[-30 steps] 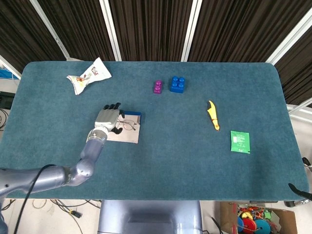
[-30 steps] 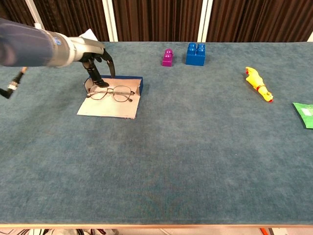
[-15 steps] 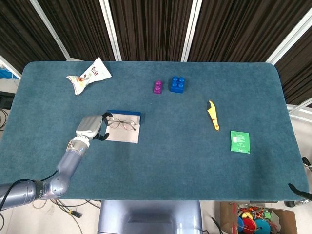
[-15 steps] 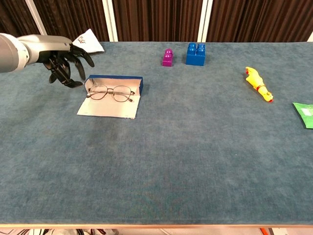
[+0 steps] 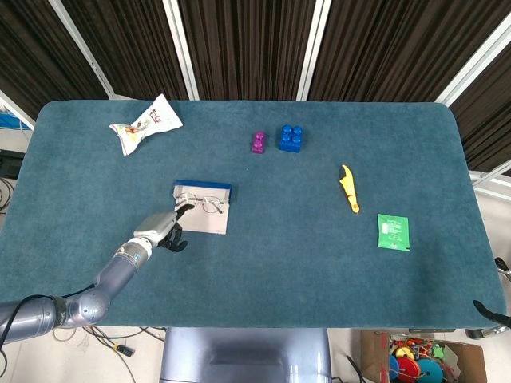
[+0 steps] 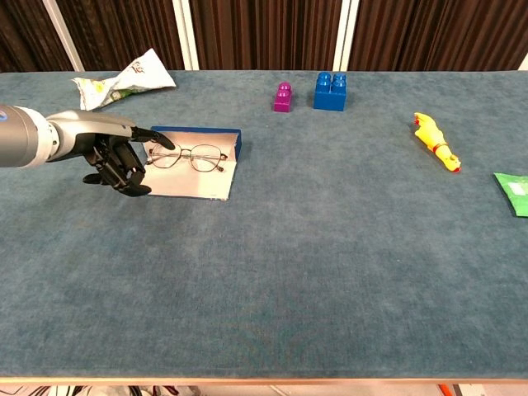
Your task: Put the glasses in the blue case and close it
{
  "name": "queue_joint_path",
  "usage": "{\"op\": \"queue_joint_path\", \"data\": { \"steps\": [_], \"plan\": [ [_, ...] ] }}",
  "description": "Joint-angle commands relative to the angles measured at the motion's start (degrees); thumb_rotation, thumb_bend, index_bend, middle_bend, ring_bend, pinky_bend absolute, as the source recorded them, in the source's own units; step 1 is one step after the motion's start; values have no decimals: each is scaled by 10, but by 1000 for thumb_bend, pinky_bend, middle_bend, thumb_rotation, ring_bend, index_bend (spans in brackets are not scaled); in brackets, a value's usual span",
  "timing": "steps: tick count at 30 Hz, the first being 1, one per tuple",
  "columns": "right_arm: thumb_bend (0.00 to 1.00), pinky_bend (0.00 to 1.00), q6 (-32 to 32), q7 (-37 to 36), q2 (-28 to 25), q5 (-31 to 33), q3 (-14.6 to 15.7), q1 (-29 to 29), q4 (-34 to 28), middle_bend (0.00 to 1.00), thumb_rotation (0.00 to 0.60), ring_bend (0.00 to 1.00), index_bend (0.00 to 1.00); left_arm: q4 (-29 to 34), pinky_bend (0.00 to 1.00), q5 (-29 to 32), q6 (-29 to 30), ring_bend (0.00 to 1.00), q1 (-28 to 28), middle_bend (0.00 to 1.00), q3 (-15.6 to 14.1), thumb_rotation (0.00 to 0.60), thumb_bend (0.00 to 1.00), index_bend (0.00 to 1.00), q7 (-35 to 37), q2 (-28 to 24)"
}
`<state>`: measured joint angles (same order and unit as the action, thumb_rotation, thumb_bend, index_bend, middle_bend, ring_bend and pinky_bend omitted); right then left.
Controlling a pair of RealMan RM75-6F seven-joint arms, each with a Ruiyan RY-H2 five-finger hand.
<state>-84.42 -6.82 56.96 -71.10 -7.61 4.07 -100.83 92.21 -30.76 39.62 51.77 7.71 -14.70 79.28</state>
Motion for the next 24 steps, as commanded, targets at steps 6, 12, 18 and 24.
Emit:
{"op": "queue_joint_path", "data": {
  "steps": [6,12,18,24],
  "plan": [
    [144,237,0,-1,0,1,0,1,-1,25,600,126,0,-68,840,6,76,768,21,745,-20,600,372,16,-53,77],
    [144,237,-1,0,0,1,-1,1,1,25,600,126,0,-94,839,9,97,768,22,744,-18,600,372,13,-73,106],
    [144,237,-2,0,0,1,-1,1,2,25,600,126,0,-98,840,0,98,768,21,744,-17,600,372,13,-78,113],
    [143,237,-3,1,1,1,-1,1,2,25,600,126,0,-100,840,1,93,768,21,744,-19,600,372,13,-86,117]
  ]
}}
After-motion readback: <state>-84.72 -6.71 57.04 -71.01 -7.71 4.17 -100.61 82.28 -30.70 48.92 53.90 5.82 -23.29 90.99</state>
